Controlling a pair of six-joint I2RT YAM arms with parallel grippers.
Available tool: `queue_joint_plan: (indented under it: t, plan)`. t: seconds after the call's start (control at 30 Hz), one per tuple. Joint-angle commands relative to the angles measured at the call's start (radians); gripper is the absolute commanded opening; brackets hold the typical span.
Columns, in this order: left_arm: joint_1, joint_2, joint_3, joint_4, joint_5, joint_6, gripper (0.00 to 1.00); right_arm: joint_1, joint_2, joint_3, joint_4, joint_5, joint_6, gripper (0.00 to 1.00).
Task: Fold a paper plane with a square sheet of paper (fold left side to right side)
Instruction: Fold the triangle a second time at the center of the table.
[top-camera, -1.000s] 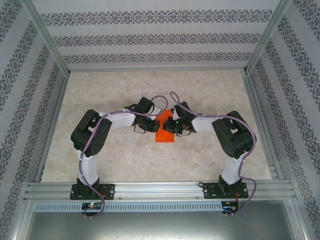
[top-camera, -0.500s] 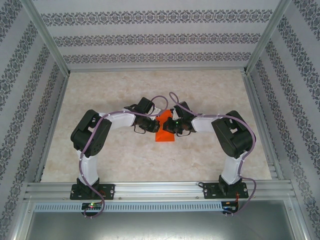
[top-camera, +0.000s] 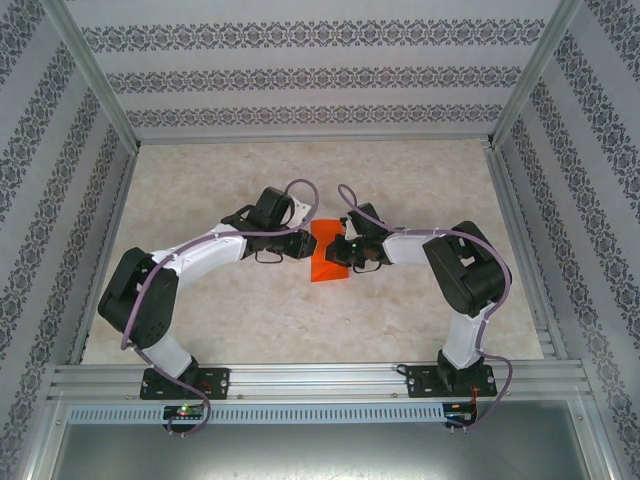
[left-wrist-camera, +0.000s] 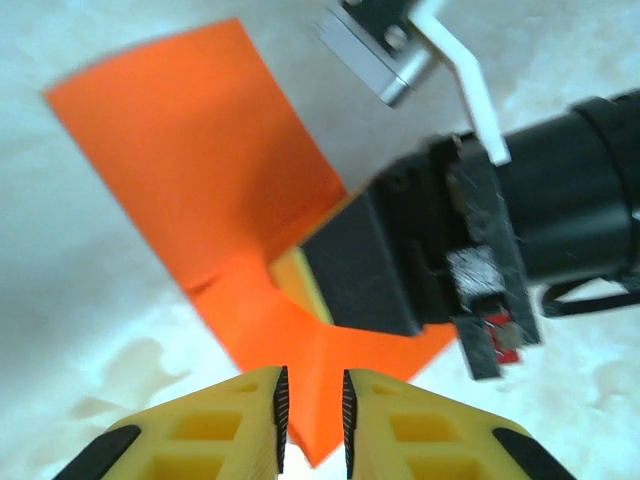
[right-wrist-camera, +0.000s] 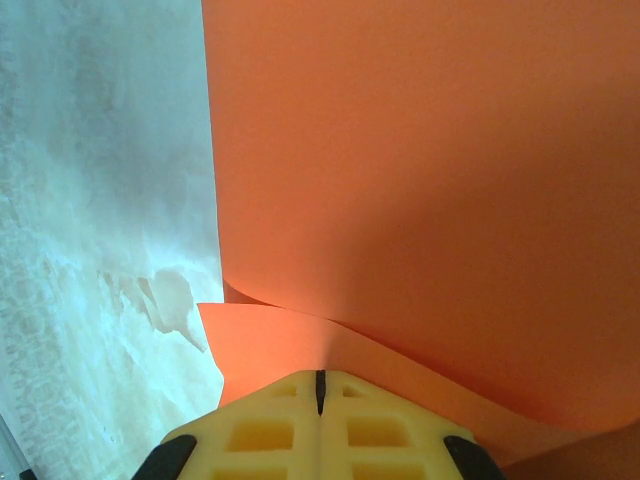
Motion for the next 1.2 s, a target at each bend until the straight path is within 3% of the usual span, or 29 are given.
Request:
queue_joint_plan:
  t: [0.0, 0.1, 0.4, 1.17]
  plan:
    - [-0.024, 0.025, -0.066, 0.121, 0.199, -0.123, 0.24, 0.009, 0.027, -0.02, -0.081, 0.045, -0.033, 0.0]
    - [-0.05, 0.07, -0.07, 0.183, 0.256, -0.171, 0.24, 0.009, 0.026, -0.019, -0.085, 0.045, -0.035, 0.0]
    - [-0.063, 0.167, -0.065, 0.185, 0.187, -0.169, 0.21, 0.009, 0.015, -0.017, -0.098, 0.047, -0.043, 0.0]
    - [-0.063, 0.175, -0.186, 0.312, 0.168, -0.247, 0.17, 0.009, 0.009, -0.003, -0.133, 0.055, -0.061, 0.0]
